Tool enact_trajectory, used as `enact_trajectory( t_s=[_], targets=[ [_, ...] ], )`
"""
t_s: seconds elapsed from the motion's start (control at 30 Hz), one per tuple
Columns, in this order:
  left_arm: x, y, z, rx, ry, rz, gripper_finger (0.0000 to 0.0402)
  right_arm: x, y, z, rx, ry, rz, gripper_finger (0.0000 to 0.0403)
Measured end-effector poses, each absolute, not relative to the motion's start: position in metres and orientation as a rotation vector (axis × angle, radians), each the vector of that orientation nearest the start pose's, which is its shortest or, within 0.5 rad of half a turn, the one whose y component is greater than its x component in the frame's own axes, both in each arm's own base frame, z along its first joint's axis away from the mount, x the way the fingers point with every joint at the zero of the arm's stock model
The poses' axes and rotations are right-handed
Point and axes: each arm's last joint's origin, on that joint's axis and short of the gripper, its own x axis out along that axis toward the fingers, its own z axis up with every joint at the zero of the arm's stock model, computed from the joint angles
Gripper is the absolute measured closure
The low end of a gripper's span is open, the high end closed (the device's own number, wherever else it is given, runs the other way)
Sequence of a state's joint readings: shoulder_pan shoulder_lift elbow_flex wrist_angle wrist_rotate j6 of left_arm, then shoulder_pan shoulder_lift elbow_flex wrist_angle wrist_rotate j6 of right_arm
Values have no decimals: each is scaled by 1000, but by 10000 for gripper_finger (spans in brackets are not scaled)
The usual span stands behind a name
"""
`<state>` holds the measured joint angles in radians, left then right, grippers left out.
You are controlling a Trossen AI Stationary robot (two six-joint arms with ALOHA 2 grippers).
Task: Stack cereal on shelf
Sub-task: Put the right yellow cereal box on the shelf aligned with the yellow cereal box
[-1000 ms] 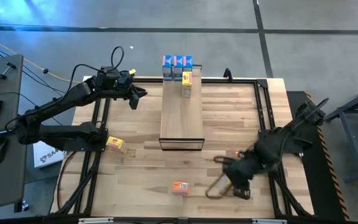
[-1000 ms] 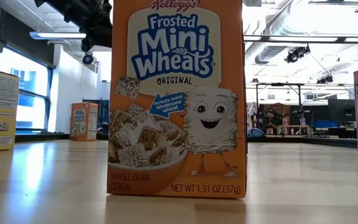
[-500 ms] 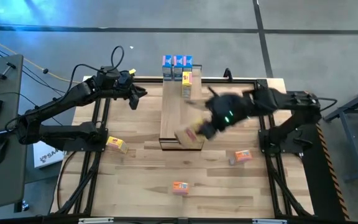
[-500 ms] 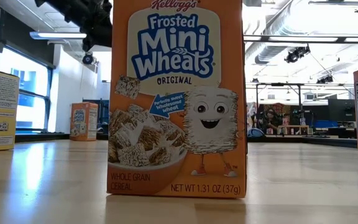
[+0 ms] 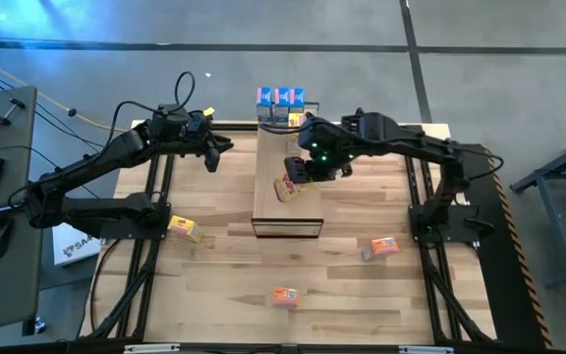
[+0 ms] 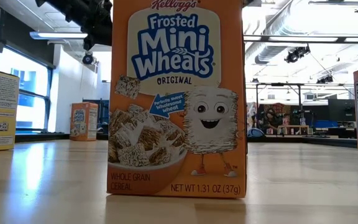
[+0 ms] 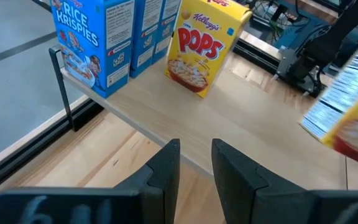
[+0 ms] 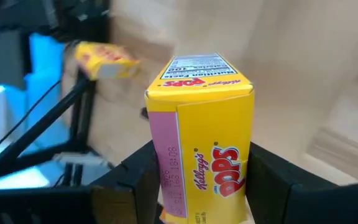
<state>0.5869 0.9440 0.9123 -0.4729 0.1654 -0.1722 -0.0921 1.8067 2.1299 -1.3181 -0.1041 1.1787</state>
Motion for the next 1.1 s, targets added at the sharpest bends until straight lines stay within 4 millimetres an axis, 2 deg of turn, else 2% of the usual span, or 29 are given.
enact_trajectory(
  t_s=[0.23, 0.37, 0.53, 0.77, 0.93, 1.1],
  targets=[
    [166, 105, 323, -352, 436, 453, 316, 356, -38, 411, 1166, 966, -771, 229],
    [166, 105, 324, -350, 431, 453, 316, 367, -43, 400, 1169, 974, -785, 221],
    [166, 105, 324, -350, 431, 453, 316, 374, -46, 391, 1172, 969, -809, 189],
    [166, 105, 324, -349, 431, 452, 316, 381, -48, 394, 1163, 883, -785, 154],
    [166, 105, 324, -350, 432, 446, 316, 374, -48, 409, 1101, 810, -750, 154],
    [167, 104, 324, -351, 432, 441, 334, 349, -42, 435, 944, 799, -633, 181]
  ],
)
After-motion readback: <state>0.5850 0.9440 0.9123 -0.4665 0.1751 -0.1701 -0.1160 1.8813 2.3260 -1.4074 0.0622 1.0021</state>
